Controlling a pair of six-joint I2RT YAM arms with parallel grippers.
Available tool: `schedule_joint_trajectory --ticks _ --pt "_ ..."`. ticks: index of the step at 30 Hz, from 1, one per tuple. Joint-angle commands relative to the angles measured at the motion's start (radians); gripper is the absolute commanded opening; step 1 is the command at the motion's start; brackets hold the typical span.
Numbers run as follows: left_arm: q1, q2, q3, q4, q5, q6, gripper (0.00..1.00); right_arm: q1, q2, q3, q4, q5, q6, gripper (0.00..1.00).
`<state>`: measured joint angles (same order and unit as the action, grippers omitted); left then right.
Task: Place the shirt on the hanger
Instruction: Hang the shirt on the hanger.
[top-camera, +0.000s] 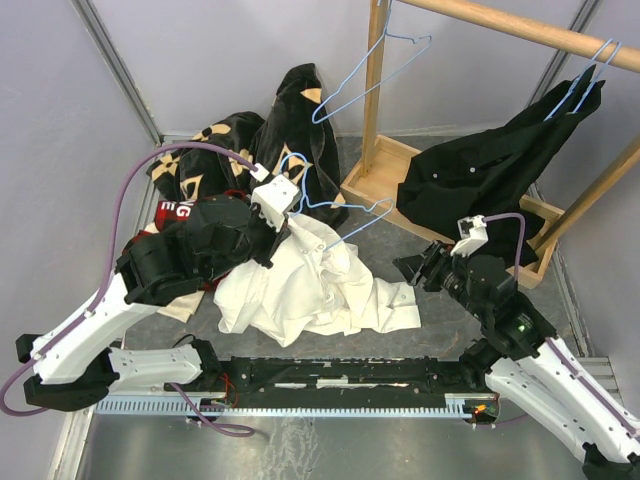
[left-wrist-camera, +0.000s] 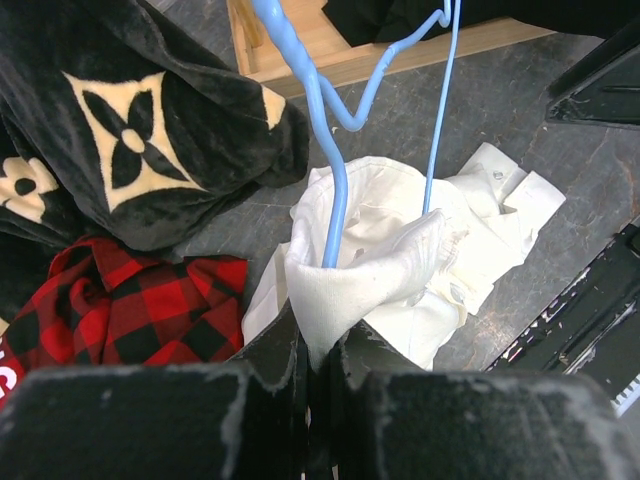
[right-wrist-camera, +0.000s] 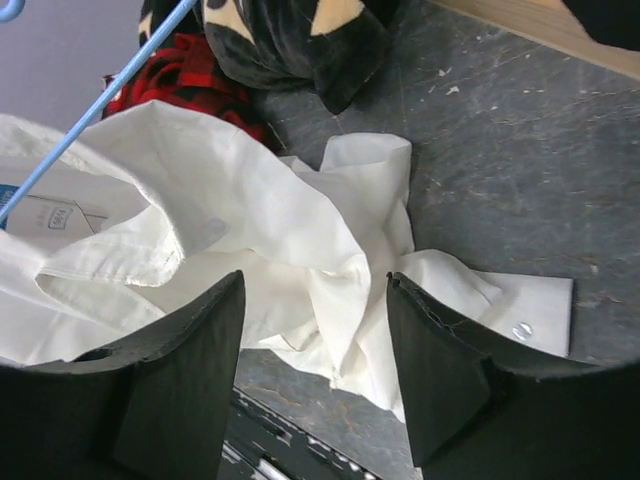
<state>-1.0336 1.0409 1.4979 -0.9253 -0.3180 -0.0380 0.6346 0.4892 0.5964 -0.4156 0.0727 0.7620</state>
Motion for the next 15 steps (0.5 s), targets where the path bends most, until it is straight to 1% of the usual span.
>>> schedule_joint_trajectory --ticks 1,4,8,10,15 --pt "0.0 0.0 0.037 0.068 -0.026 -0.036 0.03 0.047 0.015 -0.049 0.285 -0.003 0.111 0.66" --pt "0.001 0.012 0.041 0.071 -0.023 -0.036 0.03 0.173 0.064 -0.065 0.365 0.105 0.134 0.65" --pt "0.001 0.029 0.052 0.074 -0.012 -0.03 0.03 0.421 0.182 -0.039 0.418 0.361 0.134 0.67" --pt "0.001 0.032 0.054 0.072 -0.01 -0.029 0.03 0.451 0.236 -0.039 0.452 0.42 0.175 0.68" --pt "0.001 0.027 0.054 0.069 -0.008 -0.028 0.03 0.459 0.322 -0.04 0.503 0.475 0.261 0.69"
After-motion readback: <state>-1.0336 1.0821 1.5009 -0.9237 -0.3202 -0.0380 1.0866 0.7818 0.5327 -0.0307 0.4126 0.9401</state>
